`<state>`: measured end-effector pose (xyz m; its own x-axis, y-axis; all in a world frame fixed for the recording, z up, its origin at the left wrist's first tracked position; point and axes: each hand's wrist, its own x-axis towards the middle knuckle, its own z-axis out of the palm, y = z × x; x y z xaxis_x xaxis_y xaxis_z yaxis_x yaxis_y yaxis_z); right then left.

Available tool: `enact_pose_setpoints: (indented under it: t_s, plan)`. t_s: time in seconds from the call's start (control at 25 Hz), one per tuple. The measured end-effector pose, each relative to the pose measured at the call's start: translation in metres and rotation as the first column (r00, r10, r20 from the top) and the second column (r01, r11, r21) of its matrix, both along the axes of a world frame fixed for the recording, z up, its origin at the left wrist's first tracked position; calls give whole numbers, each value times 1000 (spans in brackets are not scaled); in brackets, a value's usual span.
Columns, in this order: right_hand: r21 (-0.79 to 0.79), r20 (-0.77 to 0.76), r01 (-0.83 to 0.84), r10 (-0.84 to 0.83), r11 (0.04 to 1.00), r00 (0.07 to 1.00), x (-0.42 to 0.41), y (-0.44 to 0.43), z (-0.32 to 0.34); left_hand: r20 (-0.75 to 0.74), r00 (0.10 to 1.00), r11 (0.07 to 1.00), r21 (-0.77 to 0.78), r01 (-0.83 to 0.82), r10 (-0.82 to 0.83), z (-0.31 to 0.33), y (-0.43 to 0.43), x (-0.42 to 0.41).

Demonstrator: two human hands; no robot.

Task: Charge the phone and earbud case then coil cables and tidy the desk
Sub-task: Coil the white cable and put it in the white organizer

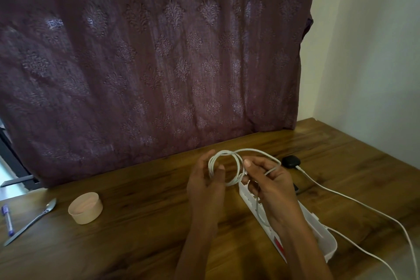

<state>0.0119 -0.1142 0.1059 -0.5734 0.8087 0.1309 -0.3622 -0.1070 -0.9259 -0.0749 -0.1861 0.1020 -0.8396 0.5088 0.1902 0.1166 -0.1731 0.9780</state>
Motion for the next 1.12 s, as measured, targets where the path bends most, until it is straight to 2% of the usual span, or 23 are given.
enact_pose_setpoints:
  t_s: [0.12, 0.24, 0.44, 0.56, 0.72, 0.84, 1.0, 1.12]
  plan:
    - [53, 62, -36, 32, 998, 998, 7, 5, -3, -178, 969, 982, -113, 152, -171, 10, -6, -12]
    - [66, 55, -26, 22, 997, 998, 8, 7, -5, -221, 935, 957, -147, 248, -277, 17, -10, -16]
    - [277, 131, 73, -112, 958, 985, 9, 7, -3, -84, 994, 997, -48, 67, -71, 14, -9, -16]
    - [358, 156, 13, -74, 934, 985, 11, 7, 0, -55, 998, 1000, -11, -27, 26, 13, -8, -14]
    - [371, 102, 0, -40, 929, 994, 7, 6, -1, -19, 1000, 999, 45, -19, 19, 12, -5, -6]
    - [370, 92, 16, -54, 929, 994, 5, 6, -4, 13, 999, 998, 43, 45, -46, 11, -5, -3]
    - [336, 85, 7, -37, 942, 996, 5, 7, -4, -101, 964, 967, -89, 237, -246, 10, -7, -11]
    - [323, 81, -24, -3, 946, 997, 6, 7, -3, -125, 915, 921, -130, 369, -384, 10, -12, -16]
